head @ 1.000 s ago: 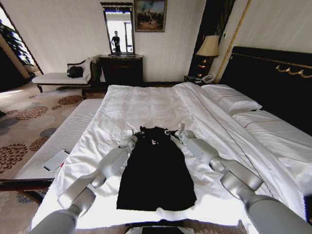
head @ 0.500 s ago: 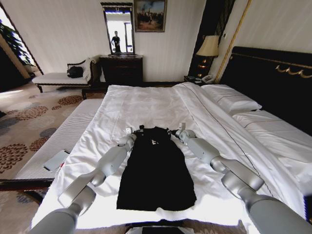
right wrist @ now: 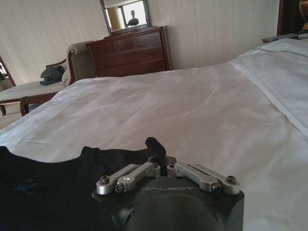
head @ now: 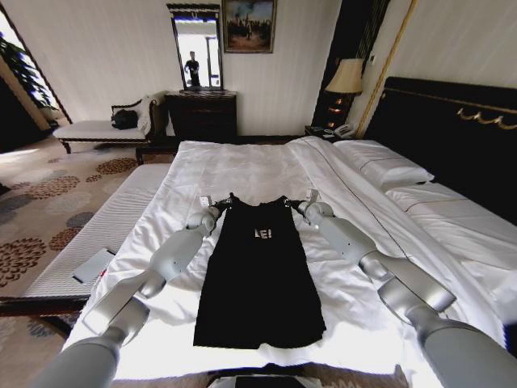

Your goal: Fold the clothes on the bed.

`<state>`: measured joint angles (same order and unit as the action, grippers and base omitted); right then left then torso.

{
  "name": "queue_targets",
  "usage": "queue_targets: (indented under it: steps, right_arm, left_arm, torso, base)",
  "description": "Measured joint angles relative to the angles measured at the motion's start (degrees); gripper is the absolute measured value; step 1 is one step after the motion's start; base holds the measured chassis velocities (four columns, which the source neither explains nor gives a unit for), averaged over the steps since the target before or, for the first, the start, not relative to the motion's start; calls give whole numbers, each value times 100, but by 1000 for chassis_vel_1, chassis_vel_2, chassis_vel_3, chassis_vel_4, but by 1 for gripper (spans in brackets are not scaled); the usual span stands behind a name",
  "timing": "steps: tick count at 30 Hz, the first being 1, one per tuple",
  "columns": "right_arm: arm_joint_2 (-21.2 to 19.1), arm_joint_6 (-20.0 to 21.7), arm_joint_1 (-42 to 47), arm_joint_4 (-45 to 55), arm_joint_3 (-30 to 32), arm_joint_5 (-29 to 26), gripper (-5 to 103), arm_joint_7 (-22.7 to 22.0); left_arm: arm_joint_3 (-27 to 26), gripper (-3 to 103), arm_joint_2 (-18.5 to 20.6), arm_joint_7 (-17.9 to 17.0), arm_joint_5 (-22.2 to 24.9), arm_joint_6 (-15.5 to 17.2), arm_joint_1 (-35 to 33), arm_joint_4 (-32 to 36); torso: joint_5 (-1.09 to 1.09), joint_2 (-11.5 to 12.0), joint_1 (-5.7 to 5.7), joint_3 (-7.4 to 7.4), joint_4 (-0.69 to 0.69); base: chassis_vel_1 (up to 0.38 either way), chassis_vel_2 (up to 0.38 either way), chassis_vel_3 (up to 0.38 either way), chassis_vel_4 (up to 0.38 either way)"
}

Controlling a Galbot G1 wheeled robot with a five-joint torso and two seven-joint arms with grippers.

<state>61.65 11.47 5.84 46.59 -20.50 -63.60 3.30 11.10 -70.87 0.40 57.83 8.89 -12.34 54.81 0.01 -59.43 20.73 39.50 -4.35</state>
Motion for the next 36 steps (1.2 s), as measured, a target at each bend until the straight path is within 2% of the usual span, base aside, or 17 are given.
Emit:
queue_targets:
  steps: [3, 9, 13, 14, 15, 17, 23, 27, 33, 35, 36]
  right_arm:
    - [-85, -100, -21, 46, 3, -27, 1, 3]
    - [62, -289, -191, -210, 30, -98, 1, -35]
    - [505, -386, -503, -741, -29, -95, 1, 81]
    - [505, -386, -503, -741, -29, -95, 1, 81]
    - [763, -423, -664, -1054, -37, -37, 1, 138]
    - [987, -461, -822, -1355, -1, 69, 1, 189]
    - [1296, -538, -1022, -1740, 116, 307, 1, 221]
    - [1348, -551, -1028, -1804, 120, 385, 1, 223]
    - [1279, -672, -846, -1726, 161, 456, 1, 257]
    - [1180, -801, -632, -1499, 243, 511, 1, 278]
    - [1105, -894, -468, -1277, 289, 547, 1, 282]
  left_arm:
    - [109, 2, 44, 1, 101, 1, 155, -72]
    - [328, 2, 16, 0, 247, -9, 402, -227]
    - [543, 2, -168, -1, 309, -90, 772, -687]
    - [543, 2, -168, -1, 309, -90, 772, -687]
    - [622, 2, -262, 1, 371, -129, 967, -917]
    - [712, 2, -314, 1, 420, -166, 1143, -1131]
    - [791, 2, -354, -1, 427, -293, 1373, -1497]
    - [771, 2, -345, -1, 411, -330, 1359, -1553]
    - [775, 2, -346, -2, 334, -350, 1211, -1484]
    - [794, 2, -270, 2, 335, -322, 1048, -1200]
    - [809, 2, -154, 0, 335, -297, 892, -975]
  torso:
    - [0, 0, 0, 0, -3]
    - [-1, 0, 0, 0, 4]
    - [-1, 0, 0, 0, 1]
    - [-1, 0, 0, 0, 1]
    - [0, 0, 0, 0, 2]
    - [-1, 0, 0, 0, 4]
    - [-1, 0, 0, 0, 4]
    - [0, 0, 0, 0, -1]
    - [-1, 0, 0, 0, 6]
    - [0, 0, 0, -1, -4]
    - [0, 0, 0, 0, -2]
  base:
    - [0, 0, 0, 0]
    - [0, 0, 0, 0]
    - [0, 0, 0, 0]
    - [0, 0, 0, 0]
    - [0, 0, 0, 0]
    - [0, 0, 0, 0]
    - [0, 0, 0, 0]
    - [0, 0, 0, 0]
    - [0, 0, 0, 0]
    - [0, 0, 0, 0]
    - [0, 0, 0, 0]
